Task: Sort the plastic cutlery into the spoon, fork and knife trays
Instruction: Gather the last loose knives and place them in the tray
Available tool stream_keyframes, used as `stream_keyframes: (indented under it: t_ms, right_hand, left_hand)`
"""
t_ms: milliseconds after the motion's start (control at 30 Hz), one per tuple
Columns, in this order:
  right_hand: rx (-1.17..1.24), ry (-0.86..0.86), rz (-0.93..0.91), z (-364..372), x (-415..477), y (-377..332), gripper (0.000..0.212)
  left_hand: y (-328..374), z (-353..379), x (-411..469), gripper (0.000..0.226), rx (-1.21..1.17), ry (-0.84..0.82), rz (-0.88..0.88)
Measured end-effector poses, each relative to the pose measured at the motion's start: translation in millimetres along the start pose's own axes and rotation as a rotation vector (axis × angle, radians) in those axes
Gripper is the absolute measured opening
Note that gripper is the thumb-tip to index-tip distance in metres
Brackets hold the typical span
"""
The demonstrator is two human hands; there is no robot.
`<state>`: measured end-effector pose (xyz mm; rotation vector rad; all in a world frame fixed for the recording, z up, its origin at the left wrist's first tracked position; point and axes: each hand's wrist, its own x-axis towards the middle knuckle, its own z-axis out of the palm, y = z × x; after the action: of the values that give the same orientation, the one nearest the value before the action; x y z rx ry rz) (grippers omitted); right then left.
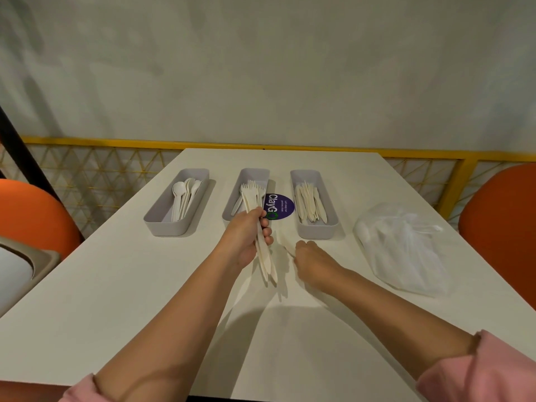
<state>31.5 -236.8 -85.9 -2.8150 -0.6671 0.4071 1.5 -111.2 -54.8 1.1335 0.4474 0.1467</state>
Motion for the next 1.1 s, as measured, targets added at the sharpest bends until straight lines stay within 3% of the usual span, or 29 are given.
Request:
stream_keyframes:
  t_ms: [100,233,300,433,600,733,1000,1100]
  right_hand:
    - [0.338,0.099,-0.061,-15.2,0.8,-2.1,0.014]
    - [0.885,0.127,0.002,-38.4,6.3,-13.7,0.029]
    - [1.042,0.082,0.016,-46.2,6.6,-19.9,0.029]
    - [1.04,0.066,-0.024,-55.1,10.1,-20.0,0.025]
    - [1.015,0.064,-0.049,-59.2,22.9,-11.4,0.025]
    - [1.146,-0.069,-0.111,-72.8,33.7,-1.3,0.024]
    - [1.031,0.129,0.136,-103.5,92.6,24.3,0.033]
    - [0.897,0.126,0.203,-101.8,108.8,29.0,0.023]
  left_hand:
    - [-0.9,3.5,2.4,0.027,0.004,0.012,0.018]
    - [-3.7,15.5,5.0,0.03,0.026,0.004,0.065]
    - [-3.9,23.6,5.2,0.031,0.033,-0.028,0.076]
    - [-0.6,38.8,8.6,0.028,0.156,-0.018,0.068]
    - [4.4,50.9,27.1,0.04,0.296,-0.039,0.07]
    - [13.3,60.7,43.0,0.037,0.327,-0.054,0.05]
    - [3.2,58.9,76.5,0.042,0.721,-0.056,0.126]
    - [-4.5,58.6,83.0,0.049,0.869,-0.095,0.115]
